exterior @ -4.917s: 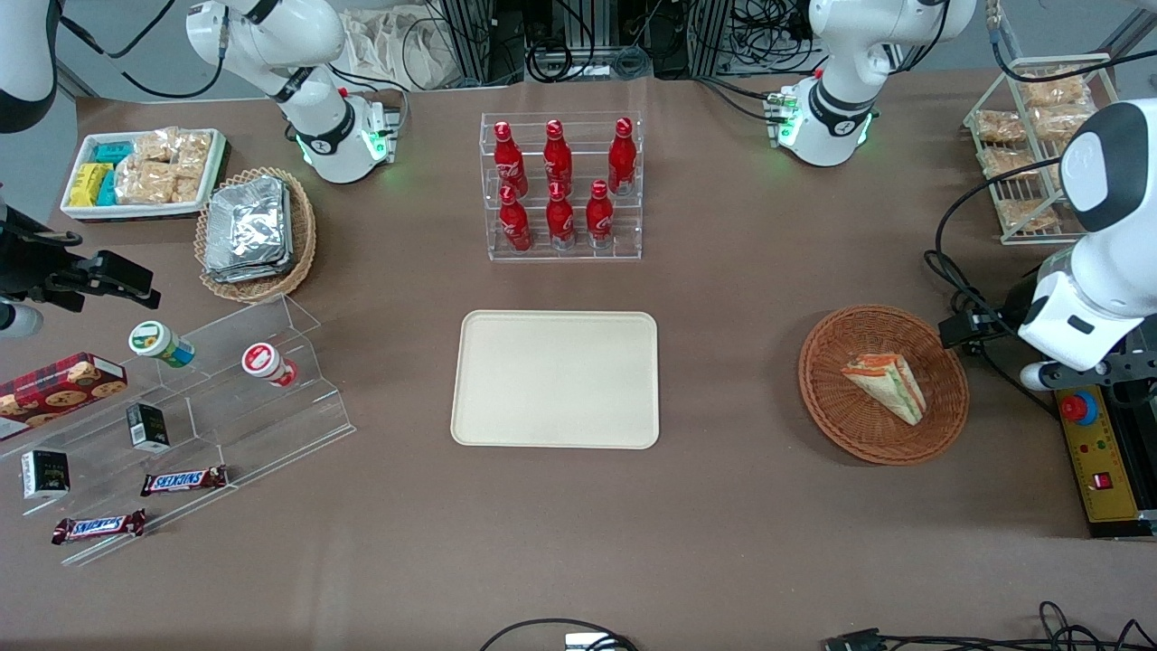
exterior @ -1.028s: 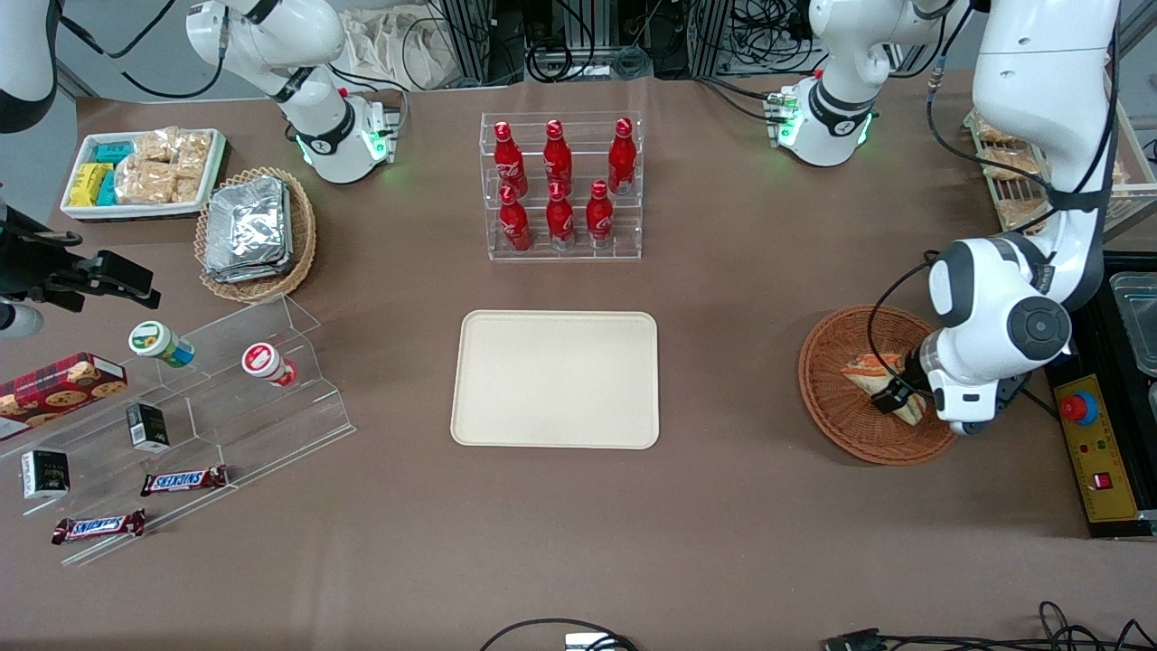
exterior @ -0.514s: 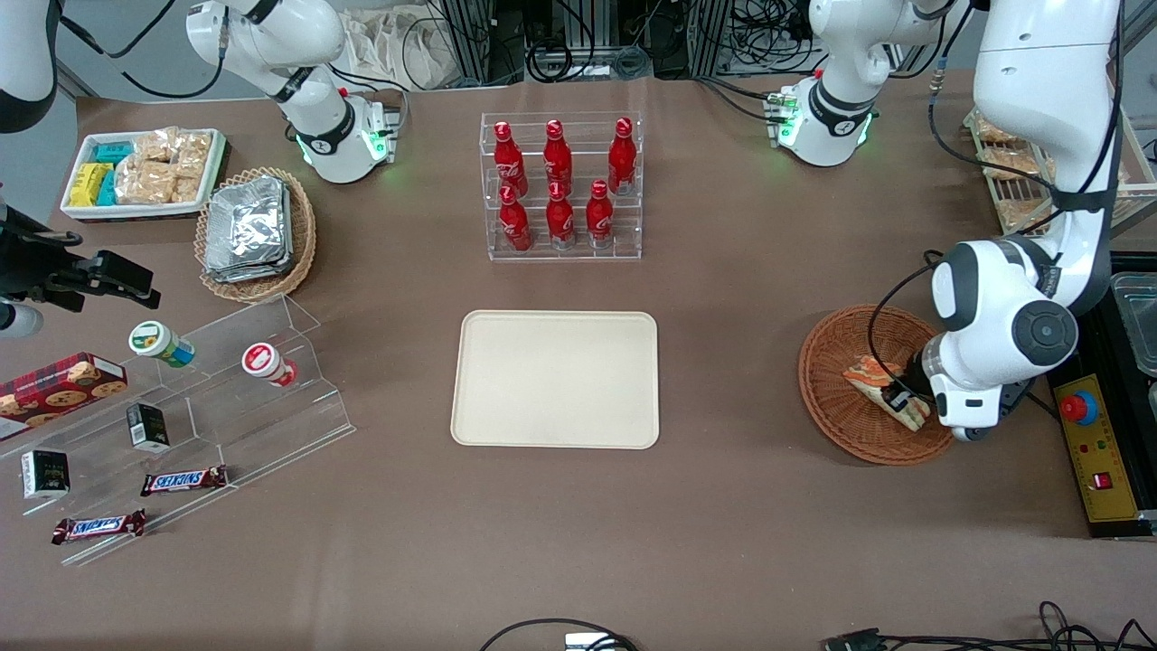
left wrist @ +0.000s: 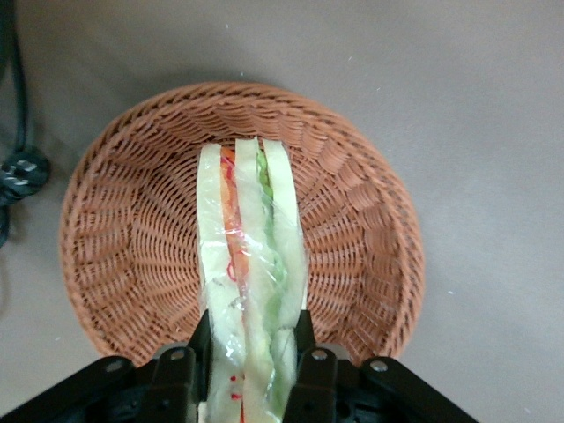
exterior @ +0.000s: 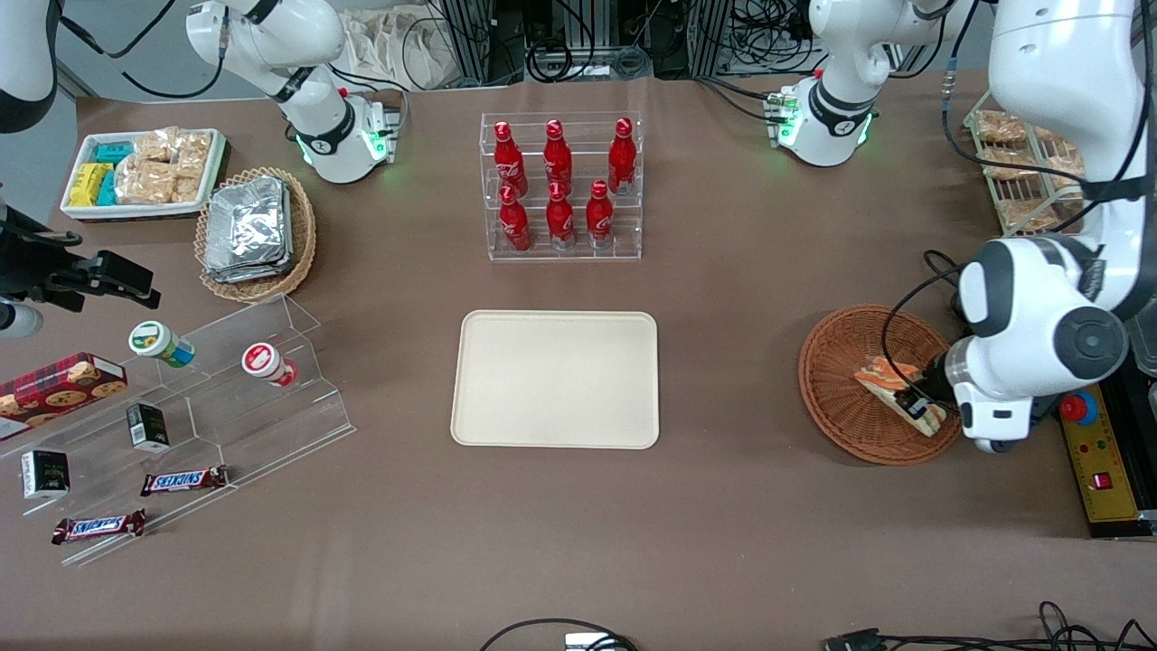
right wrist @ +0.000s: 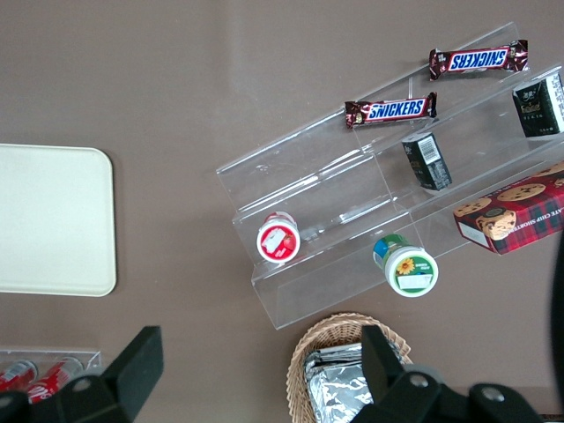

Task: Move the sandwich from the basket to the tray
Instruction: 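Carry the sandwich with the left gripper over to the beige tray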

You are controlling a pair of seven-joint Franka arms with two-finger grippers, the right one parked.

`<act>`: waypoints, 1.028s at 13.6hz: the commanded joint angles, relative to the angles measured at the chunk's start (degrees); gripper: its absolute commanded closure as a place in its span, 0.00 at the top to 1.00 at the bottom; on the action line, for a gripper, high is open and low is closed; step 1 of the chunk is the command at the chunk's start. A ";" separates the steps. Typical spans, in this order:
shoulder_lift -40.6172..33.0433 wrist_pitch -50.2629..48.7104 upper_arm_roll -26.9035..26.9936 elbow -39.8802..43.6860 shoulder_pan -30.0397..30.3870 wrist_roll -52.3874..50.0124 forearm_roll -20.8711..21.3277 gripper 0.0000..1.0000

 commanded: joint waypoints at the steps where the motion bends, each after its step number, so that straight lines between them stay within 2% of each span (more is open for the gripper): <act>1: 0.31 -6.86 -0.18 7.25 -1.62 -0.62 -0.35 0.38; 4: 0.65 -7.93 -1.93 13.05 -5.48 -0.79 -0.43 0.45; 7: 1.18 -8.02 -3.69 14.65 -7.96 -4.81 -2.63 0.46; 10: 3.37 -7.84 -6.24 15.70 -8.05 -5.80 -2.37 0.43; 11: 3.47 -7.84 -6.59 15.88 -9.00 -6.24 -2.28 0.32; 13: 3.29 -7.49 -6.60 15.88 -11.99 -7.73 -2.63 0.03; 14: 3.47 -7.23 -6.94 15.88 -13.57 -7.21 -2.72 0.00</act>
